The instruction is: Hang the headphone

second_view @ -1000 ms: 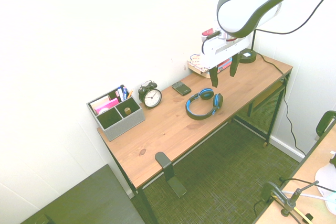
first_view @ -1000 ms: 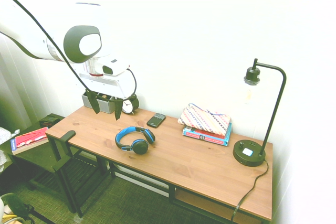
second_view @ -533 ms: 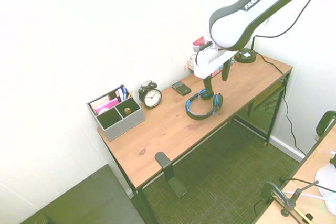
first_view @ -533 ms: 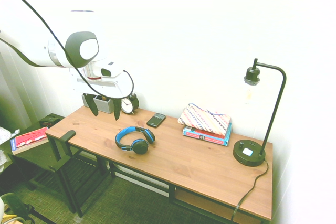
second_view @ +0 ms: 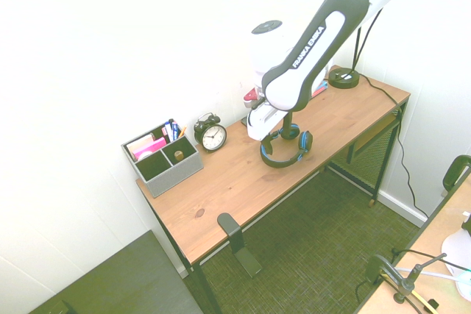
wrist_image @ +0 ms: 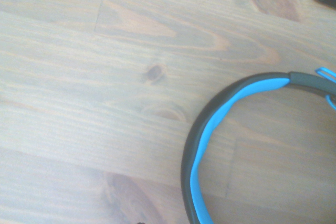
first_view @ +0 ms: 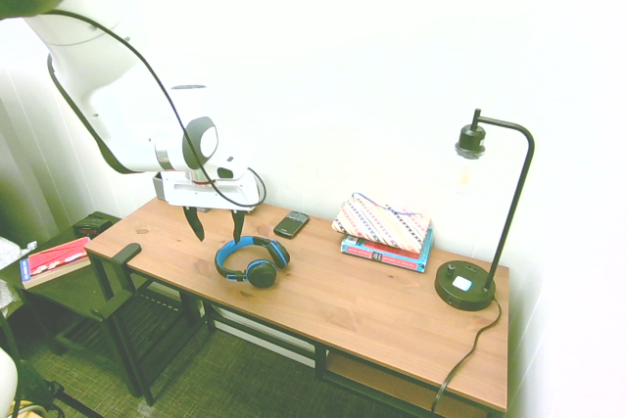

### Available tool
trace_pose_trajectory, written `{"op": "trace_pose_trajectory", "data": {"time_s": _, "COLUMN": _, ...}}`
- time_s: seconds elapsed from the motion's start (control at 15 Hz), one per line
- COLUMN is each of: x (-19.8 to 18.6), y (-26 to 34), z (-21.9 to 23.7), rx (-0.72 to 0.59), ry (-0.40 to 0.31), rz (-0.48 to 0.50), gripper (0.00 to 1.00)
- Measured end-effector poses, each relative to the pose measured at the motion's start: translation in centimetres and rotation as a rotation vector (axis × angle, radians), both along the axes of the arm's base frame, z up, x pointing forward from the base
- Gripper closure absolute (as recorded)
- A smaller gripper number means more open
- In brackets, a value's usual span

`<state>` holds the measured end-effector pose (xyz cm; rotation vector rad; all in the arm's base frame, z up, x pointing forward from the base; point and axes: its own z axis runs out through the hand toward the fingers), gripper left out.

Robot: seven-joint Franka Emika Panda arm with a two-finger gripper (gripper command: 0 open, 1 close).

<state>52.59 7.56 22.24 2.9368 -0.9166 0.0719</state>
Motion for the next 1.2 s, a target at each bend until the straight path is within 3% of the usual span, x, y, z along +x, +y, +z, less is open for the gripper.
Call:
{"op": "trace_pose_trajectory", "data": {"time_s": 0.6, "x": 5.2, "y": 1.0, "z": -4.3, "rx": 0.026, "ry": 0.03, "rz": 0.021, "gripper": 1.0}}
{"op": "trace_pose_trajectory", "data": {"time_s": 1.2, "x": 5.6, "y": 1.2, "z": -5.8, "rx": 0.033, "ry": 0.051, "rz": 0.015, "gripper": 1.0}}
